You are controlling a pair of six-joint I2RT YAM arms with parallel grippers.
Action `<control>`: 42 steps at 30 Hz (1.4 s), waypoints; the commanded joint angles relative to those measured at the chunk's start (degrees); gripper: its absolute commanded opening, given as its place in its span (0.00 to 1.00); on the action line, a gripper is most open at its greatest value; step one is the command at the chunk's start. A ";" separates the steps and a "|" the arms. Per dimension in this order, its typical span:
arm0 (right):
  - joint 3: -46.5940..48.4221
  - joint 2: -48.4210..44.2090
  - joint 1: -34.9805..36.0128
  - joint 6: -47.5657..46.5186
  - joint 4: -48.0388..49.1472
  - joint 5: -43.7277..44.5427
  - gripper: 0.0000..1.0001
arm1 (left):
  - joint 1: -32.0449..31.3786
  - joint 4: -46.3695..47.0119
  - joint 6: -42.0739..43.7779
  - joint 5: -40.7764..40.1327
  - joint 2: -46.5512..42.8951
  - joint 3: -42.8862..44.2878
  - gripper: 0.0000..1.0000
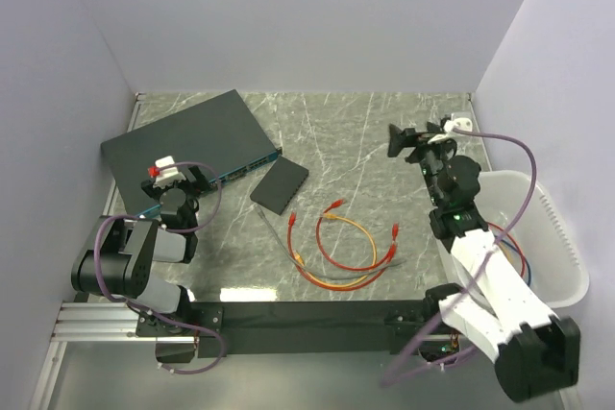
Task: Insert the plug into the switch port
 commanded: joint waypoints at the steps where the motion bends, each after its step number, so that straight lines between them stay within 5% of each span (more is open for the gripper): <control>1: 5.49 -5.63 6.56 1.29 -10.19 -9.40 1.00 | 0.25 2.10 0.39 0.76 -0.88 1.21 0.99; 2: 5.14 -7.12 6.40 2.94 -8.80 -17.88 1.00 | 0.25 2.10 0.30 0.76 -0.88 1.13 0.99; 6: 0.05 -7.66 6.23 23.57 -6.24 -12.08 1.00 | 0.25 2.10 0.39 0.67 -0.79 1.13 0.99; 10: 0.30 -4.94 8.24 20.90 -9.04 -13.14 1.00 | 0.25 2.10 0.39 0.76 -0.88 1.13 0.99; 15: 6.53 -2.83 19.99 11.59 -18.53 -1.83 1.00 | 0.25 2.10 0.30 0.76 -0.88 1.13 0.99; 24: 7.69 4.55 29.14 18.34 -24.43 -2.23 0.99 | 0.25 2.10 0.30 0.76 -0.79 1.13 0.99; 42: 9.00 20.28 42.52 15.71 -24.43 -5.13 0.91 | 0.25 1.93 0.30 0.76 -0.88 1.13 0.99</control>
